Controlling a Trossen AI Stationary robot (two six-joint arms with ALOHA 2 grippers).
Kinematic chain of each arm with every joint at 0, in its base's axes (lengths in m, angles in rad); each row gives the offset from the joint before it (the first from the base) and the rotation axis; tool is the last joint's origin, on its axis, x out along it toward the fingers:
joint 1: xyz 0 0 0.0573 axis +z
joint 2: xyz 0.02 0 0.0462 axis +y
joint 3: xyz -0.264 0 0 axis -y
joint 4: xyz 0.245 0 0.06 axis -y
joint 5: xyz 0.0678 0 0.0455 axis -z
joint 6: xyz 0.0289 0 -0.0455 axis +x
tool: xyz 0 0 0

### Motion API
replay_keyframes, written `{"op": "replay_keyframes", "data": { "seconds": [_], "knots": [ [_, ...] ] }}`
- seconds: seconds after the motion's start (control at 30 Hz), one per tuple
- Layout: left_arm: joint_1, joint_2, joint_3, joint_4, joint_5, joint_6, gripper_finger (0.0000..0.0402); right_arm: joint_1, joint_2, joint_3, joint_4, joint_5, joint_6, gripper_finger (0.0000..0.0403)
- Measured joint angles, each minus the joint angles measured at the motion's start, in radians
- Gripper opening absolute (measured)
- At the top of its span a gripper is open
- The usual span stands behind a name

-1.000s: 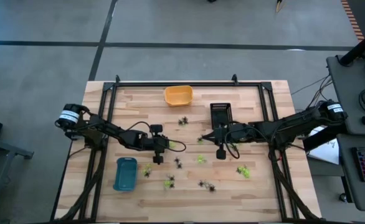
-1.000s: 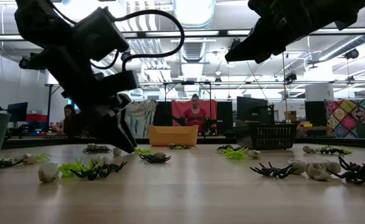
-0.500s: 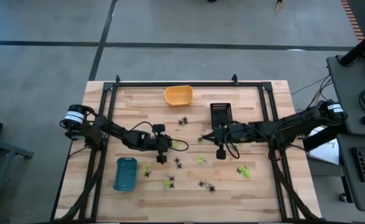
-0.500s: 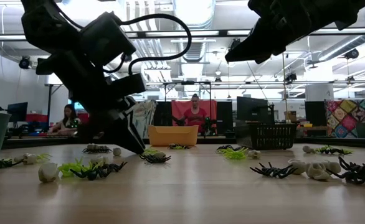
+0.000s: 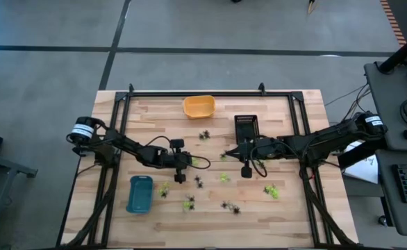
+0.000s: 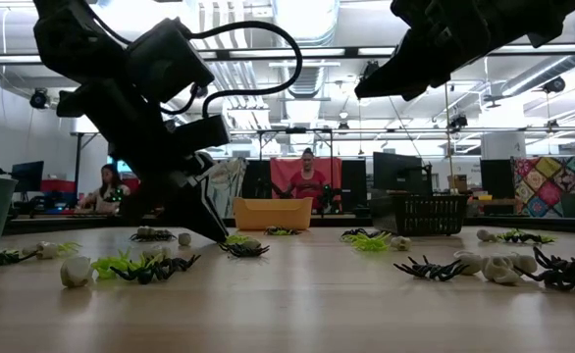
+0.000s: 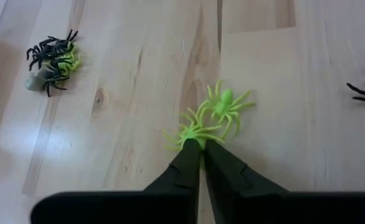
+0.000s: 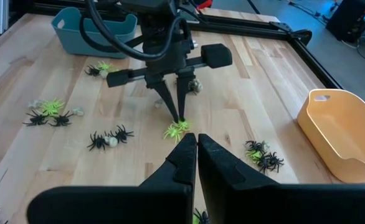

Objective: Sort Halloween decoration
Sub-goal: Put the green spider toy into the blue bin

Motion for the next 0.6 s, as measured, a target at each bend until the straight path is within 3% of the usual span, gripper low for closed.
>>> {"op": "replay_keyframes", "data": {
  "seconds": [0.6],
  "knots": [
    [0.000, -0.196, -0.006, -0.057, 0.000, 0.045, 0.0001, 0.000, 0.000, 0.000, -0.002, 0.000, 0.001, 0.0009]
  ]
}}
